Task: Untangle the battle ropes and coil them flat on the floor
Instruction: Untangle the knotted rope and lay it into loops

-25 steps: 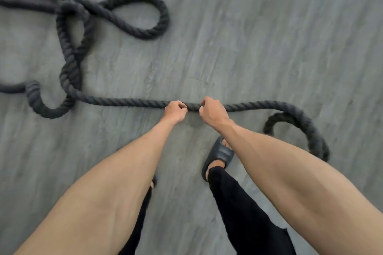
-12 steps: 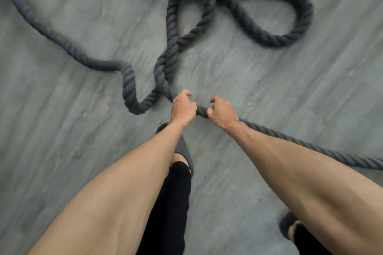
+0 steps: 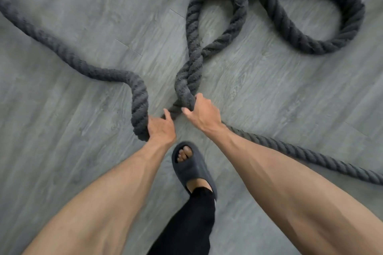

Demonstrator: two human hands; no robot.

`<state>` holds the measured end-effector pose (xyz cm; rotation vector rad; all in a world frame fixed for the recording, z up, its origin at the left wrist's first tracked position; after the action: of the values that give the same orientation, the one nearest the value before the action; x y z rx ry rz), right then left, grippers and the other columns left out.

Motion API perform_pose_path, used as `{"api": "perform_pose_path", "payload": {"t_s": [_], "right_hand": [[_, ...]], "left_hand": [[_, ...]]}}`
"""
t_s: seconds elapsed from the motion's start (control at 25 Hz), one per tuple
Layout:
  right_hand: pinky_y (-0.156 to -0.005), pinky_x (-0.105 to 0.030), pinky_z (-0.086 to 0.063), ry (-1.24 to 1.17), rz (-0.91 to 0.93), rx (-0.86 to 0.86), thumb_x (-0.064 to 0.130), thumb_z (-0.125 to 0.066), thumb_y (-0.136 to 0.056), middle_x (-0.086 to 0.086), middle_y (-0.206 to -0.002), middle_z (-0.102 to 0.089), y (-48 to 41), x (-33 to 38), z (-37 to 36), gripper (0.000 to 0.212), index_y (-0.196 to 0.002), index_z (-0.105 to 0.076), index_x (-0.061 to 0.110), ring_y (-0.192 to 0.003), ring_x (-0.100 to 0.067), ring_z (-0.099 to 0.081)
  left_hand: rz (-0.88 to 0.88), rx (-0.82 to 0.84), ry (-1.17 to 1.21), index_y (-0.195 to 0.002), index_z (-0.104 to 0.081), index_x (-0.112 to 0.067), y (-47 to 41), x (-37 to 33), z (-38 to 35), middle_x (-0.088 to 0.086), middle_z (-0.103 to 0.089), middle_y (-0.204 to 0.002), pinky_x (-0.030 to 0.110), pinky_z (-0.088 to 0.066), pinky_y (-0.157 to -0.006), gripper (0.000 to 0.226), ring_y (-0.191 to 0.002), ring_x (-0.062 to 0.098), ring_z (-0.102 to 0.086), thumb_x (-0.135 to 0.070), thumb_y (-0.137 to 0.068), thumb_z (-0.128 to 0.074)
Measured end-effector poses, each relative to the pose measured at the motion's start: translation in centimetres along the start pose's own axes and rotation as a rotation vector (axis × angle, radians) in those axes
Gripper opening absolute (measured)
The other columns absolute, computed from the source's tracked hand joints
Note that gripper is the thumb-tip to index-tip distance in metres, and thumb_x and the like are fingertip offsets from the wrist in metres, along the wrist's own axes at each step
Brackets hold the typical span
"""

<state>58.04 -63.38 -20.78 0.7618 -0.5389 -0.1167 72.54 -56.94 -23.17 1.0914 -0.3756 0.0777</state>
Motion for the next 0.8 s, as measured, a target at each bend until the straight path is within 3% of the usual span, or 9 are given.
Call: {"api": "perform_pose_path", "payload": {"t_s": [0.08,0.16,0.32,0.4,0.48,0.52,0.68,0.8], "right_hand": [[-0.070,-0.038,-0.049,0.116,0.042,-0.187,0.055,-0.057,-0.092,-0.016,-0.101,-0.069,2.4,-0.9,4.8,0.051,-0.109,-0.054,0.007,-0.091,-0.037,-0.068],[-0.065,-0.038,-0.049,0.124,0.049,-0.287,0.057,-0.054,-0.093,-0.015,-0.091,-0.069,5.1,-2.3,9.3,0.050,-0.104,-0.054,0.007,-0.081,-0.036,-0.068],[-0.064,-0.039,-0.046,0.004,-0.029,-0.340,0.058,-0.050,-0.095,-0.016,-0.087,-0.068,10.3,-6.5,18.4,0.052,-0.102,-0.053,0.006,-0.079,-0.036,-0.066],[-0.066,-0.038,-0.046,-0.061,-0.040,-0.358,0.061,-0.049,-0.094,-0.014,-0.086,-0.067,12.9,-8.5,23.6,0.054,-0.097,-0.056,0.007,-0.079,-0.035,-0.064],[-0.067,-0.037,-0.049,-0.166,-0.048,-0.320,0.062,-0.049,-0.092,-0.009,-0.082,-0.066,15.5,-10.5,28.0,0.053,-0.087,-0.059,0.011,-0.076,-0.030,-0.061],[-0.064,-0.036,-0.050,-0.229,-0.050,-0.290,0.062,-0.050,-0.090,-0.005,-0.076,-0.064,16.9,-11.5,30.0,0.051,-0.079,-0.058,0.013,-0.070,-0.027,-0.061],[-0.049,-0.029,-0.047,-0.413,-0.108,-0.200,0.052,-0.055,-0.091,-0.003,-0.054,-0.061,24.2,-16.6,36.3,0.051,-0.060,-0.054,0.012,-0.046,-0.021,-0.060],[-0.042,-0.028,-0.048,-0.527,-0.181,-0.138,0.048,-0.055,-0.094,-0.022,-0.054,-0.062,30.8,-22.2,39.2,0.056,-0.065,-0.062,0.000,-0.036,-0.026,-0.058]], "left_hand": [[-0.010,-0.013,-0.232,-0.144,-0.040,-0.010,1.3,0.4,-0.4,0.012,-0.065,-0.125,0.054,-0.017,-0.116,0.050,-0.122,0.034,-0.055,-0.025,-0.096,-0.036],[-0.036,-0.058,-0.295,-0.121,-0.062,-0.021,3.3,1.1,0.9,0.002,-0.069,-0.116,0.050,-0.019,-0.115,0.036,-0.116,0.027,-0.060,-0.030,-0.098,-0.035],[-0.107,-0.213,-0.232,-0.113,-0.058,-0.028,9.7,1.0,8.0,-0.001,-0.066,-0.112,0.047,-0.025,-0.108,0.026,-0.111,0.021,-0.057,-0.039,-0.093,-0.047],[-0.066,-0.263,-0.140,-0.114,-0.058,-0.022,13.0,0.8,12.4,0.004,-0.065,-0.115,0.051,-0.016,-0.116,0.027,-0.117,0.025,-0.054,-0.033,-0.090,-0.051],[-0.008,-0.299,0.061,-0.115,-0.058,-0.014,15.7,-0.8,16.5,0.011,-0.060,-0.121,0.055,0.000,-0.120,0.032,-0.126,0.031,-0.047,-0.029,-0.087,-0.055],[0.011,-0.308,0.225,-0.118,-0.058,-0.011,17.3,-2.3,18.8,0.016,-0.057,-0.125,0.054,0.000,-0.119,0.035,-0.130,0.034,-0.043,-0.027,-0.087,-0.056],[0.107,-0.386,1.044,-0.126,-0.056,-0.006,25.1,-10.3,27.4,0.020,-0.047,-0.139,0.039,-0.034,-0.107,0.039,-0.131,0.034,-0.040,-0.028,-0.094,-0.051],[0.157,-0.123,1.337,-0.135,-0.049,-0.002,31.5,-19.0,28.1,0.018,-0.028,-0.152,0.040,-0.044,-0.101,0.055,-0.133,0.034,-0.039,-0.038,-0.094,-0.053]]}}
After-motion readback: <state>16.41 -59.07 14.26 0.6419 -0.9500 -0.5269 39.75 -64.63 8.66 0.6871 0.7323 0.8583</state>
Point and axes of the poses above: each hand's wrist, its own y-axis away from the middle knuckle, its own z-axis out of the back of the hand, x = y × z, the point moved 8 cm from there along -y, towards the middle knuckle
